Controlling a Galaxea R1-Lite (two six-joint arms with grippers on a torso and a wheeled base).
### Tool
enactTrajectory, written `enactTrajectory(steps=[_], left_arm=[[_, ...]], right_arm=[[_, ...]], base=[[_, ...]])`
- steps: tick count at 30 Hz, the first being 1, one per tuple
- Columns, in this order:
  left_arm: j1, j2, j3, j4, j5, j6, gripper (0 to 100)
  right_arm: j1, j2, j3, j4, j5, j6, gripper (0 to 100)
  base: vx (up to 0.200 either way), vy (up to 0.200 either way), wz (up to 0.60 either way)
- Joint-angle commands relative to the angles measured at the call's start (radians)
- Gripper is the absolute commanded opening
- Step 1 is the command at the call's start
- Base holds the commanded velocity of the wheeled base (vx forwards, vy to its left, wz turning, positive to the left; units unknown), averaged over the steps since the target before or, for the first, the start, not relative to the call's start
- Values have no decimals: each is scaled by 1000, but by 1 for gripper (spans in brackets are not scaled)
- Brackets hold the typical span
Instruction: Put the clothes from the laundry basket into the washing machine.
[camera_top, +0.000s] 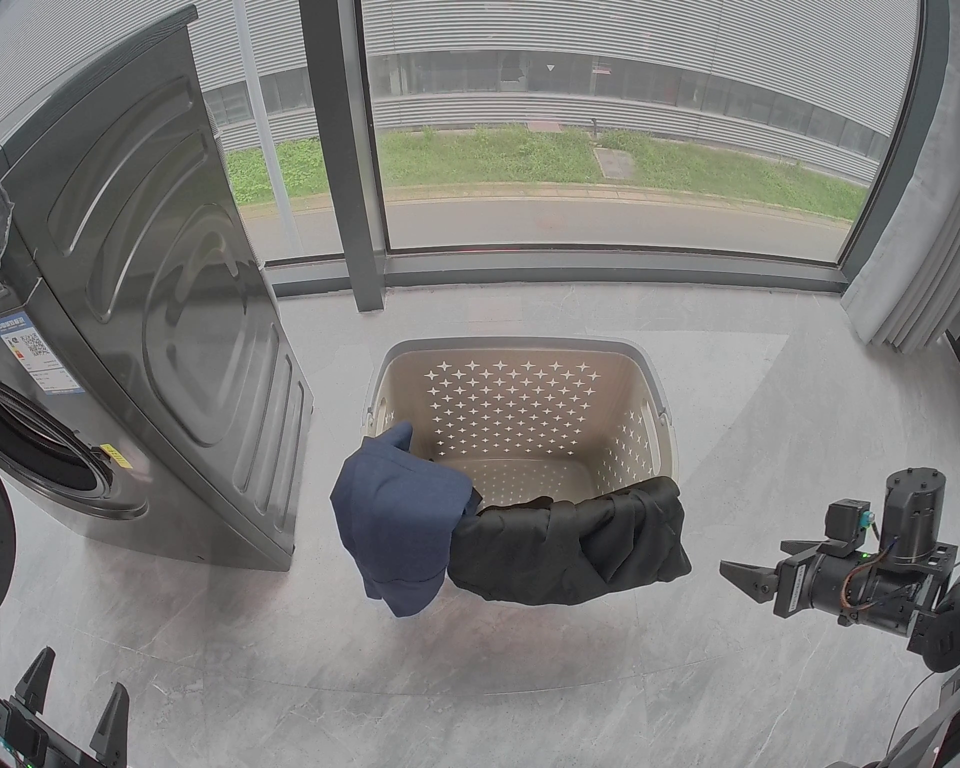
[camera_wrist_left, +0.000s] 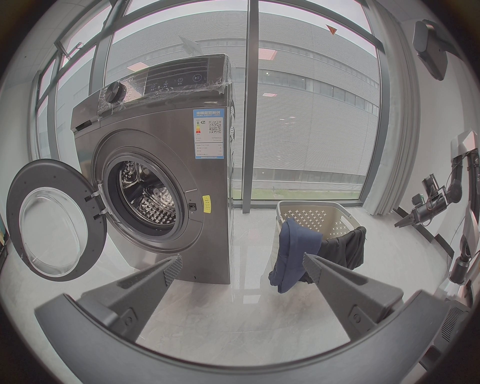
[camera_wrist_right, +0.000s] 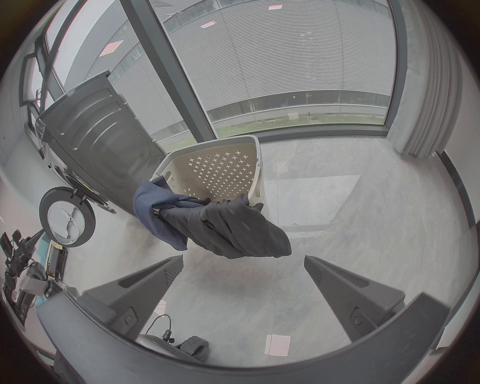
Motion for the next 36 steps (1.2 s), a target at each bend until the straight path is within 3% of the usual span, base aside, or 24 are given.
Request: enactTrajectory(steps=[1, 5, 12, 36], left_arm=[[0, -10, 12, 0, 0, -1, 100], [0, -10, 12, 0, 0, -1, 100], [0, -10, 12, 0, 0, -2, 100], [0, -10, 12, 0, 0, -2, 100]], right_arm=[[37, 176, -23, -64, -15, 5, 100], [62, 244, -66, -88, -20, 3, 100], [106, 317, -136, -94, -72, 2, 100], [102, 607, -394, -133, -83, 8, 100]], base=[[0, 0, 0], [0, 0, 0], [0, 0, 0], [0, 0, 0]])
